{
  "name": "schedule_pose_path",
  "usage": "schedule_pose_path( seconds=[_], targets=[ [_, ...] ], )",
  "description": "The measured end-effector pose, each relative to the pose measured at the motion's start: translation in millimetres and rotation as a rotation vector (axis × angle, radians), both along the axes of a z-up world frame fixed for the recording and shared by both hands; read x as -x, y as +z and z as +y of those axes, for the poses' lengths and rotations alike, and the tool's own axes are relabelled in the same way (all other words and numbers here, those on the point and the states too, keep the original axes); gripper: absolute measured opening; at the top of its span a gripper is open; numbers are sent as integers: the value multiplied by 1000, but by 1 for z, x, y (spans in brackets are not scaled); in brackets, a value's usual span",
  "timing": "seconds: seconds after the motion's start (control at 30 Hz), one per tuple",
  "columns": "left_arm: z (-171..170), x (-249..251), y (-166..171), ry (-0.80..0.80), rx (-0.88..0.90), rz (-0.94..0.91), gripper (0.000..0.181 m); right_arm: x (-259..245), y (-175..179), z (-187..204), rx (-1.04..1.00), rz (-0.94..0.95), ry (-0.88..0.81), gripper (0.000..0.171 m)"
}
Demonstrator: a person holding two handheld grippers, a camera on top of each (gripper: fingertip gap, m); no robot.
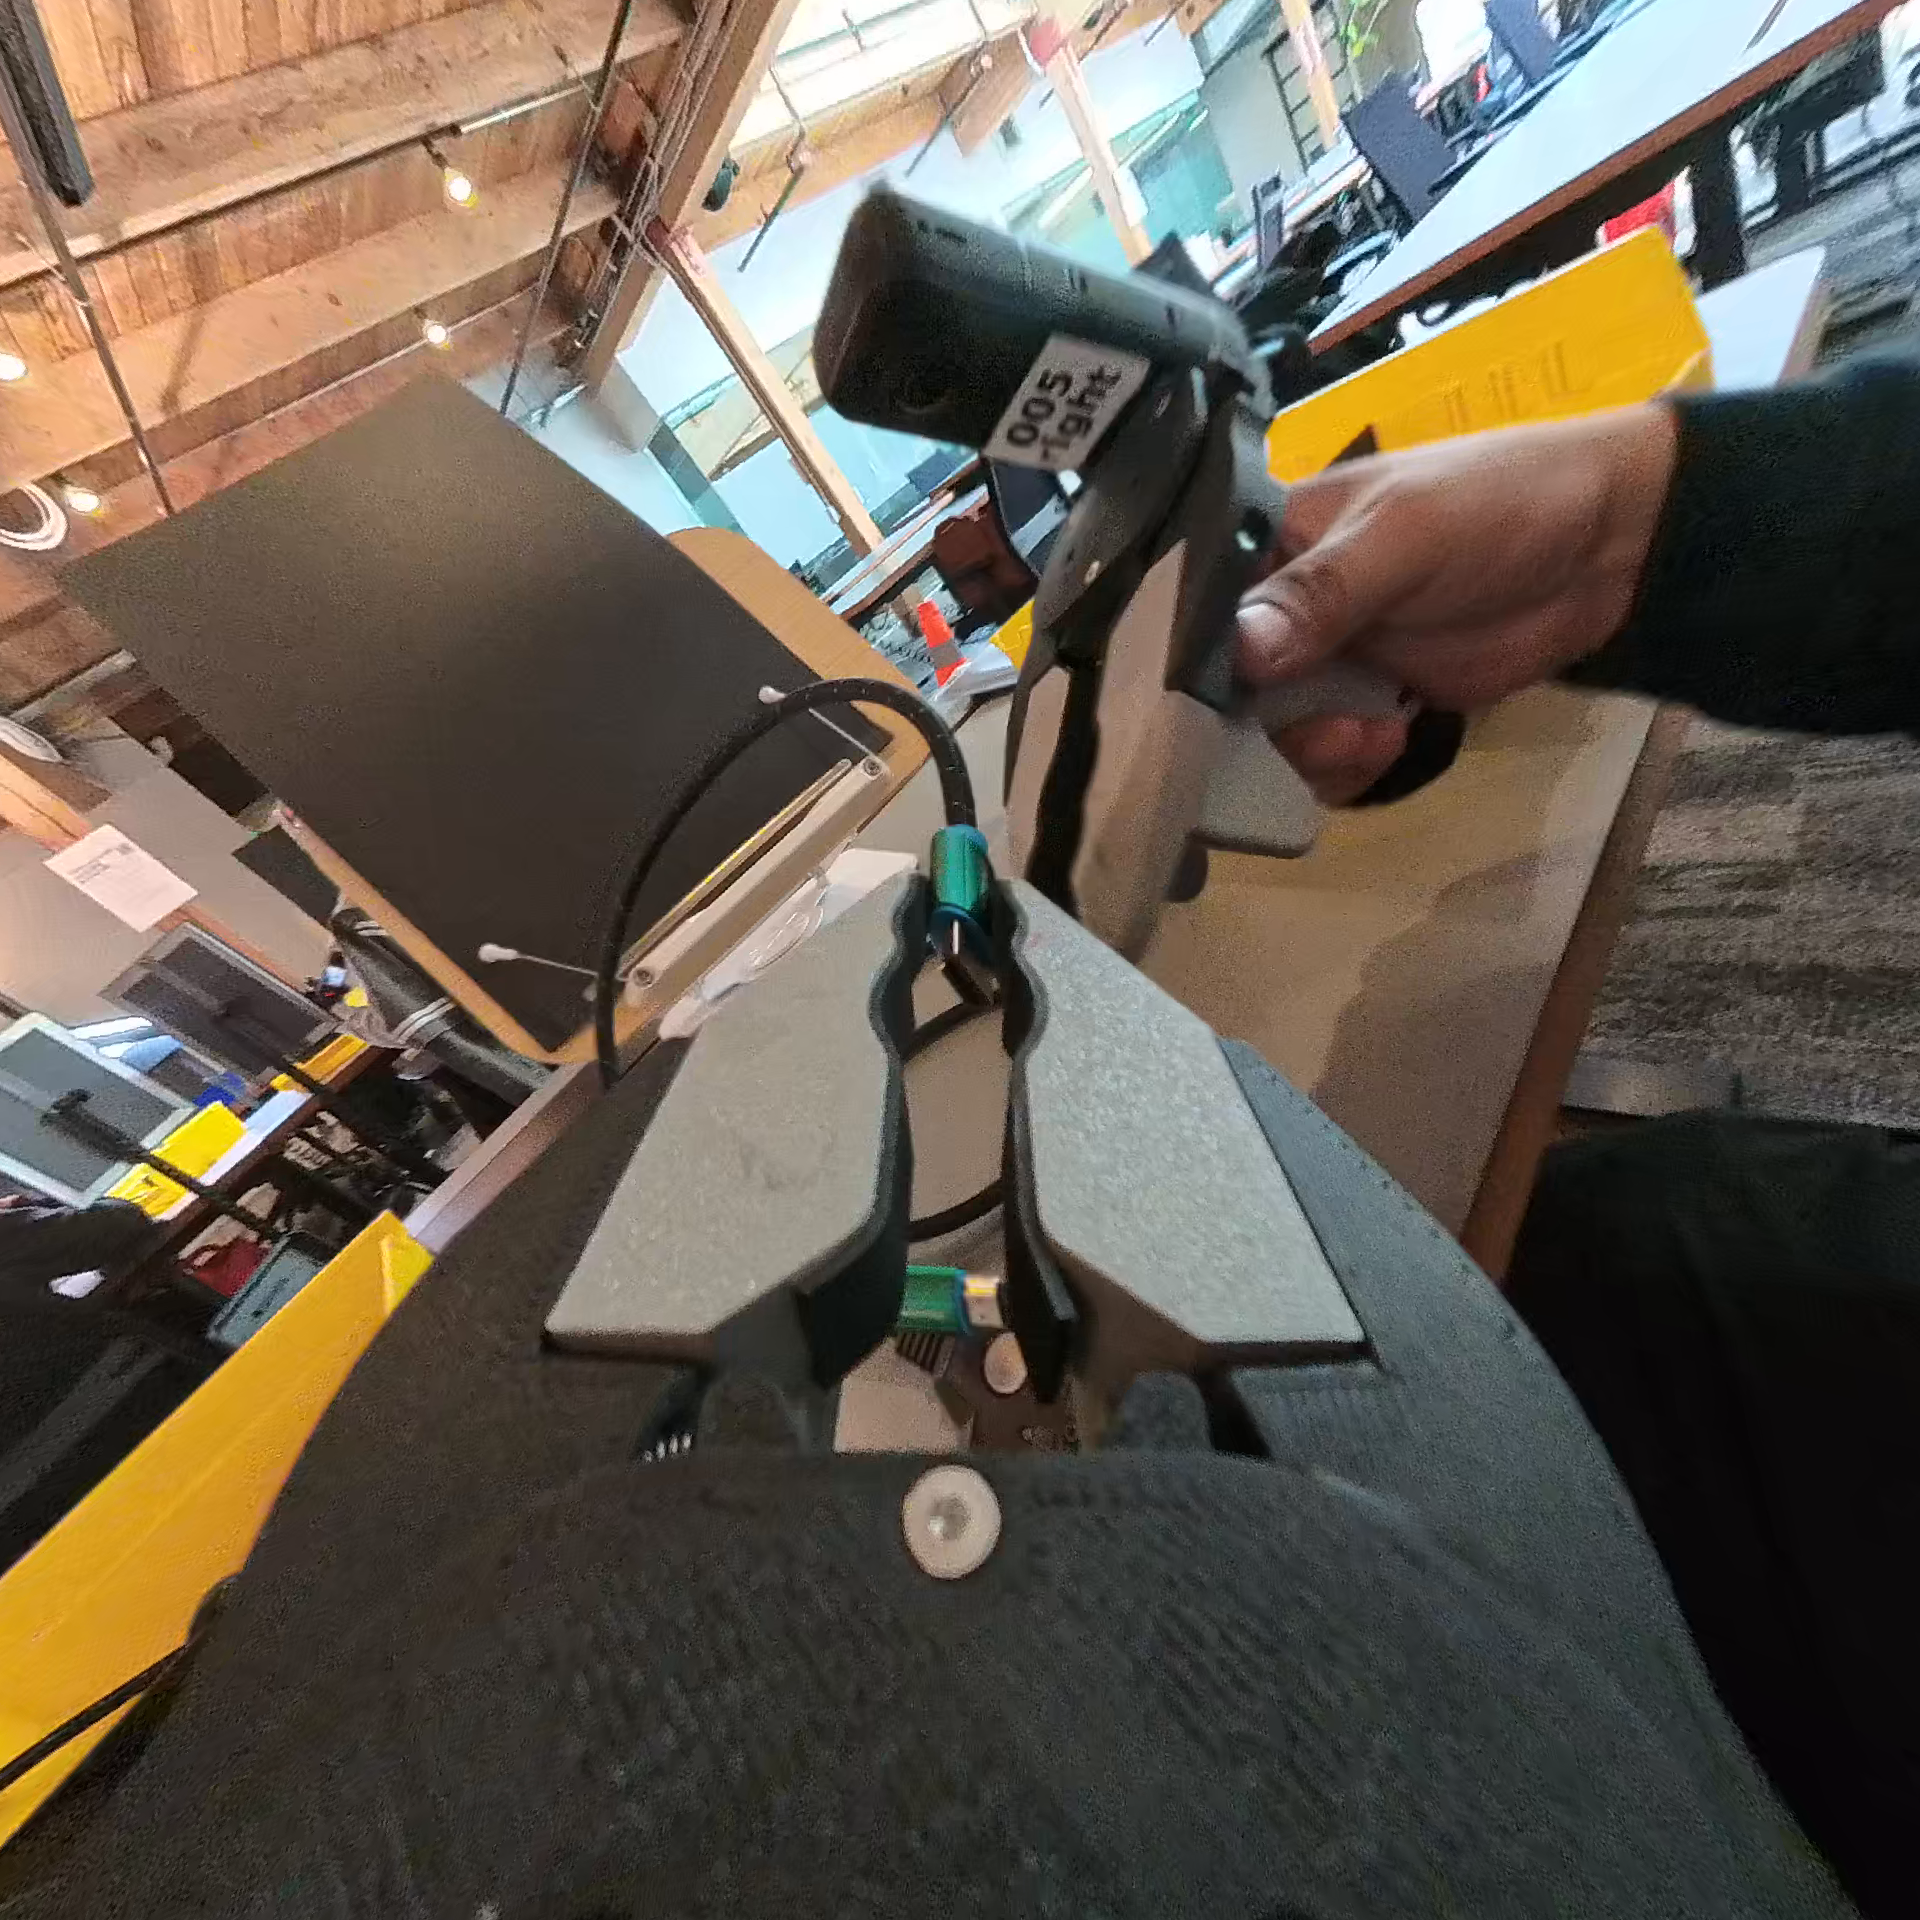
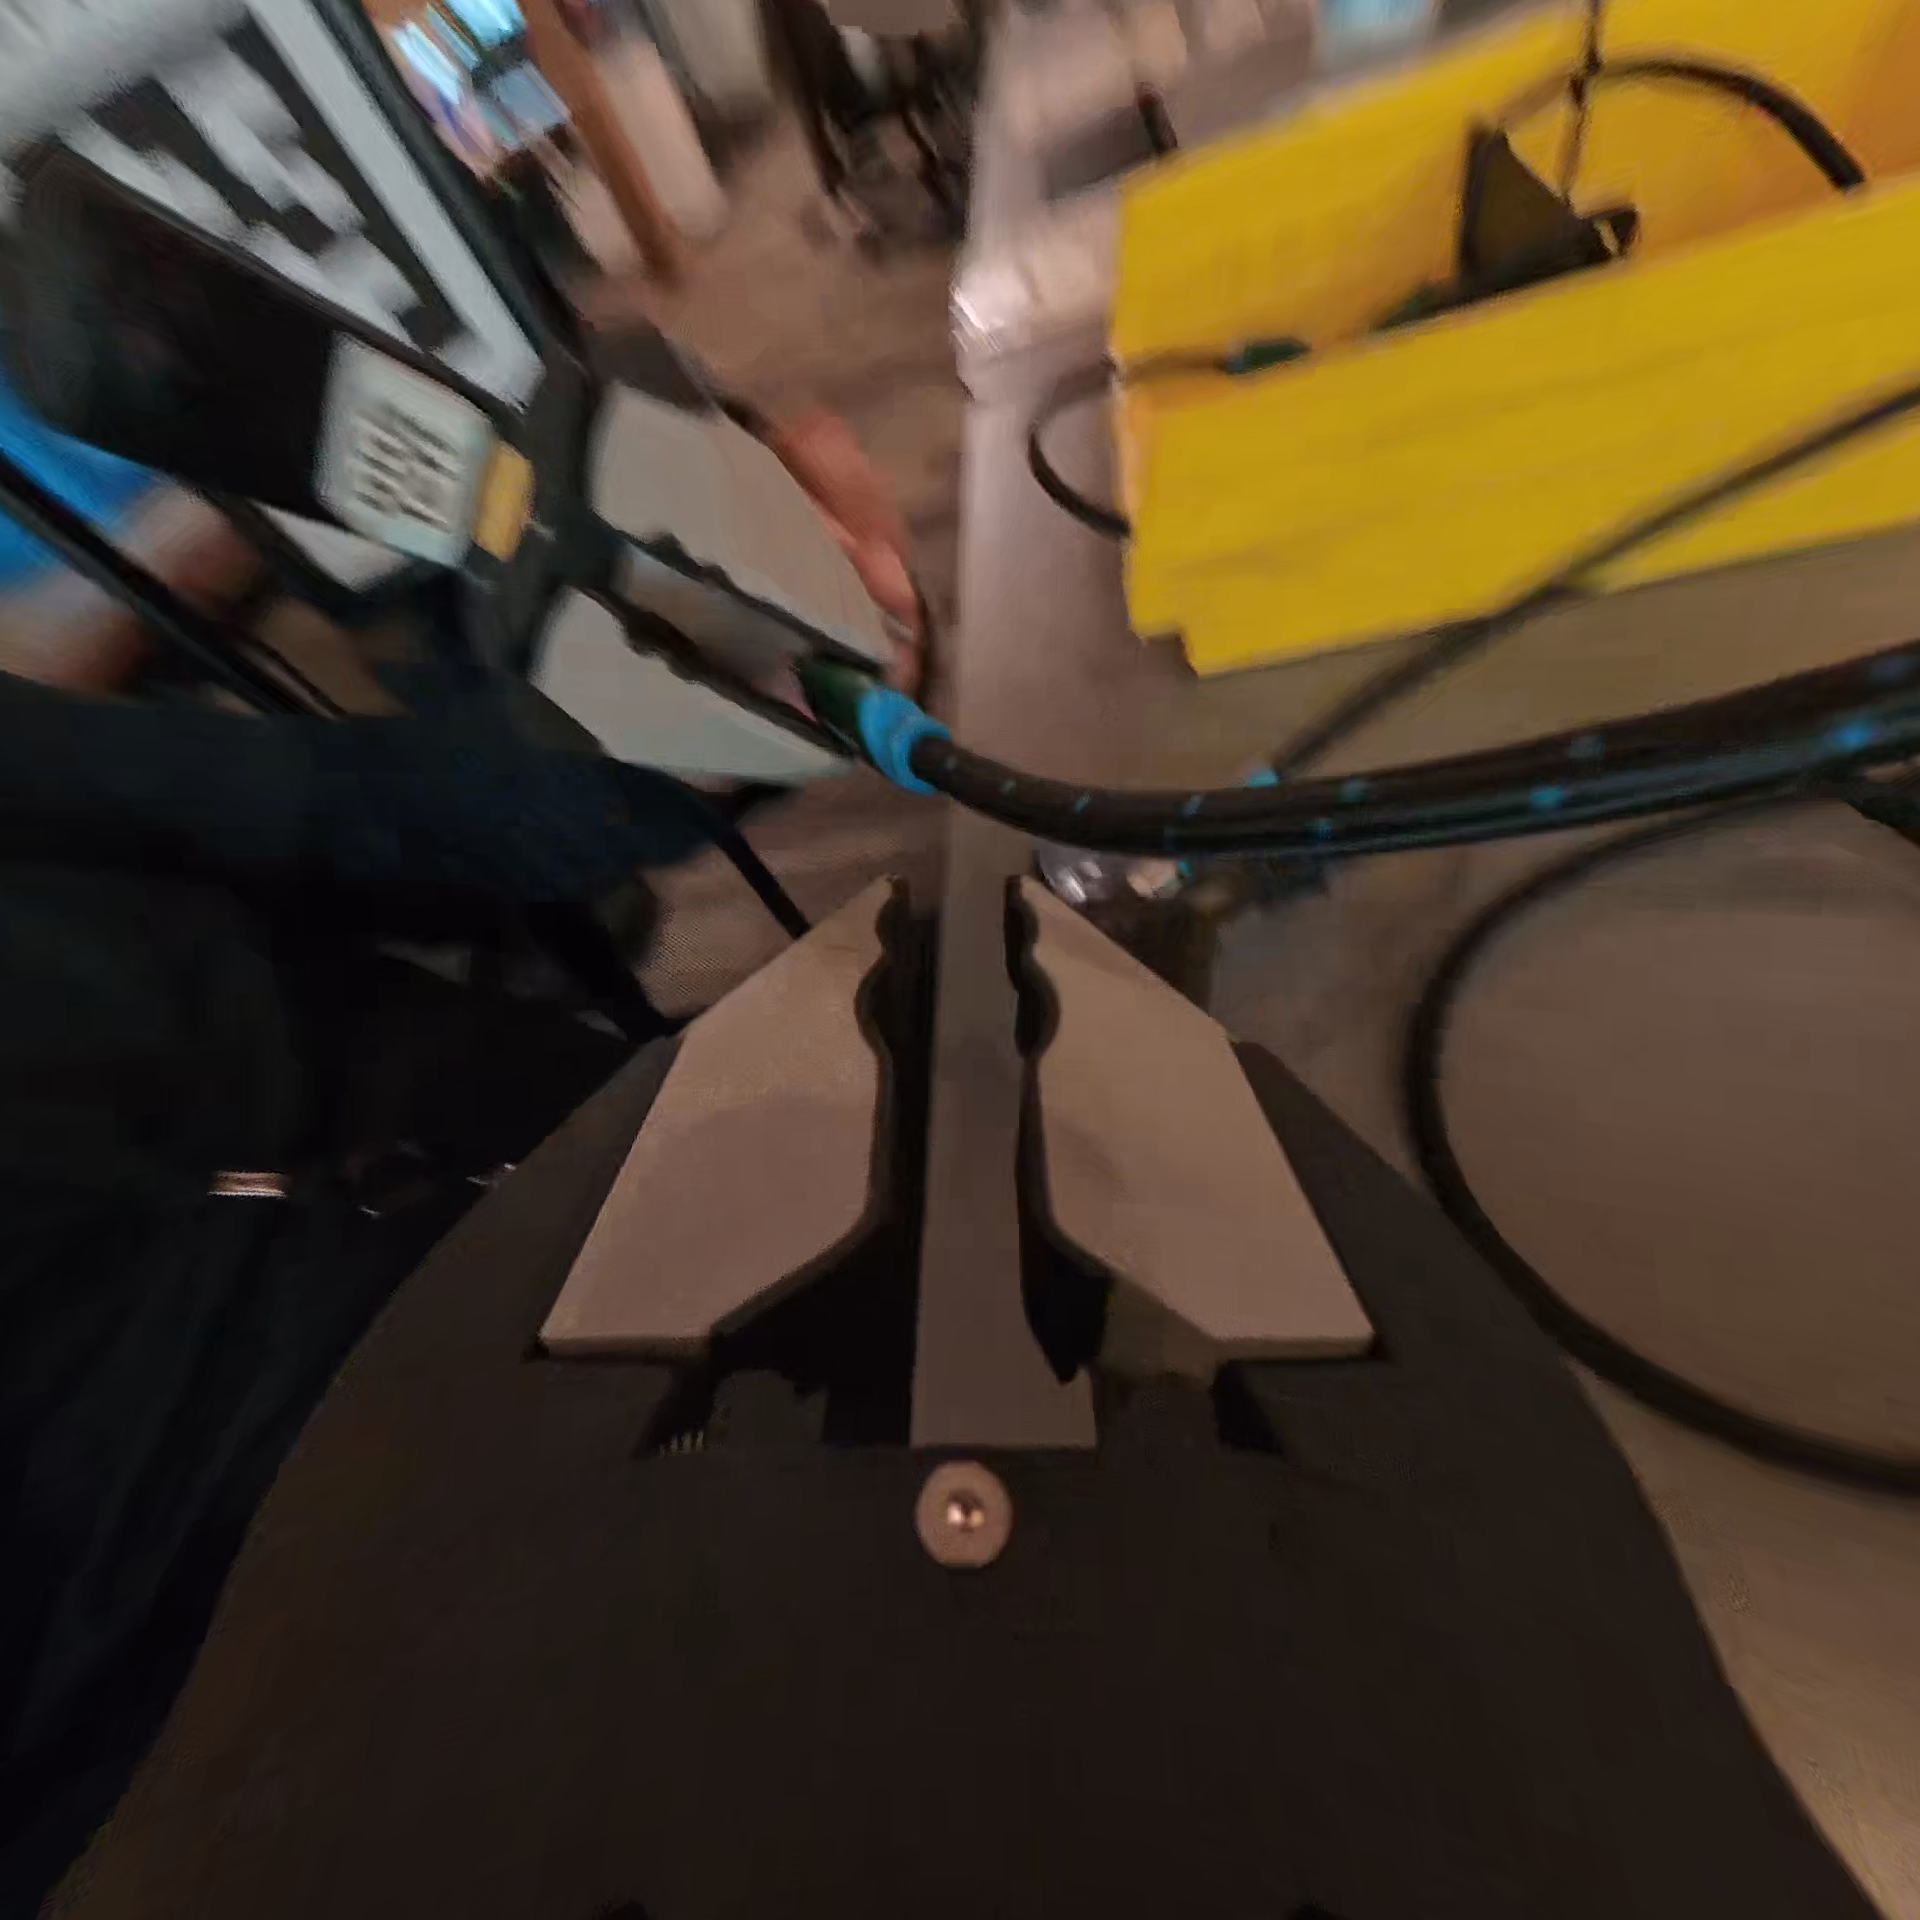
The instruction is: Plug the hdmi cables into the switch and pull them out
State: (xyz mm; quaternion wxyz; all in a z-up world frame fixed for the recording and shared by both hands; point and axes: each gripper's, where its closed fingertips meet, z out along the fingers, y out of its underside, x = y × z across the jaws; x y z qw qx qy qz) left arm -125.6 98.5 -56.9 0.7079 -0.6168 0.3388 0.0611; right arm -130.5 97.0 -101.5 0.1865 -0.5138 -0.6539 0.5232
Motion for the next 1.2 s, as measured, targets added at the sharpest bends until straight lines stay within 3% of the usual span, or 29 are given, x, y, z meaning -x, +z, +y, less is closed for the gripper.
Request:
schedule_pose_path(
  seconds=[0.07, 0.17, 0.33, 0.4, 0.5, 1.2],
  targets=[
    [-3, 0, 4, -34, -8, -45, 10, -2, 20, -4, 115, 115, 63, 17],
    [-9, 0, 13, -98, -20, -142, 10, -11, 41, 0, 125, 254, 81, 23],
    [-18, -6, 27, -194, -43, -269, 10, -16, 72, -5, 113, 510, 35, 3],
    [-20, -7, 31, -214, -47, -289, 10, -17, 76, -6, 96, 552, 21, 2],
    [-22, -8, 34, -237, -47, -327, 10, -22, 80, -14, 117, 565, 66, 16],
    [-22, -11, 29, -306, 0, -403, 10, -13, 76, -22, 168, 553, 71, 12]
  ],
)
